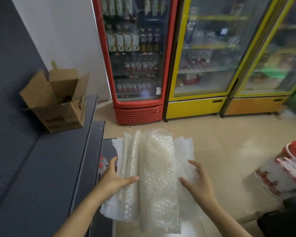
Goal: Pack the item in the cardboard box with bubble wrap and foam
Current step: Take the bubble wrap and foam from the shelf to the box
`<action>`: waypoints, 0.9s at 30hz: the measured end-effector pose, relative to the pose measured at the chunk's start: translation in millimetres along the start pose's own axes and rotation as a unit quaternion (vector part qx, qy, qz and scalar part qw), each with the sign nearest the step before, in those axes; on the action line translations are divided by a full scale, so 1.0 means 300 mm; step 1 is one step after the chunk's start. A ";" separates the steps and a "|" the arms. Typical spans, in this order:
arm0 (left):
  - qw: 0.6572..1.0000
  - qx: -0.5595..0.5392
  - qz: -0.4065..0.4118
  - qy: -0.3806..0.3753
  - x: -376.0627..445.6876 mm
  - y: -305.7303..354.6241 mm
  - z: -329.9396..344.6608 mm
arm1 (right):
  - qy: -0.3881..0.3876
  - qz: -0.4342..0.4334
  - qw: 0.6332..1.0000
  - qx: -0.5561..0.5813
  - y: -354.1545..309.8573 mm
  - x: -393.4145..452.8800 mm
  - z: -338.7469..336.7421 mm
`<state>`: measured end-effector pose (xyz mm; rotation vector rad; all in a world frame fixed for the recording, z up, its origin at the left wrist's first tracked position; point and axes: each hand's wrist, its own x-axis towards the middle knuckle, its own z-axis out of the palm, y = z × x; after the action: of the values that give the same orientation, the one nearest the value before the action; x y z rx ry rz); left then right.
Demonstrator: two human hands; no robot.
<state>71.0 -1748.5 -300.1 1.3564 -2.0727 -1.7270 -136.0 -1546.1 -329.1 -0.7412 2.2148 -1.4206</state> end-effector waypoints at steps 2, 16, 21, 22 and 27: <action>1.000 0.001 0.003 0.001 0.090 0.052 0.000 | 0.001 0.009 1.000 0.005 -0.014 0.093 -0.002; 0.999 -0.040 -0.009 0.026 0.701 0.367 0.050 | -0.051 0.004 0.998 -0.022 -0.070 0.853 -0.042; 0.996 -0.070 -0.016 0.054 0.882 0.416 0.000 | -0.061 -0.008 0.997 -0.041 -0.089 1.095 0.028; 0.996 -0.071 -0.020 0.058 0.922 0.420 -0.019 | -0.065 -0.013 0.997 -0.049 -0.093 1.149 0.051; 0.990 -0.102 -0.035 0.088 1.123 0.453 -0.132 | -0.099 -0.033 0.991 -0.081 -0.152 1.418 0.198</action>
<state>-178.5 -2015.0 -317.1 1.4748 -1.7256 -1.7216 -421.6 -1870.2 -333.0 -0.9741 2.1859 -1.1506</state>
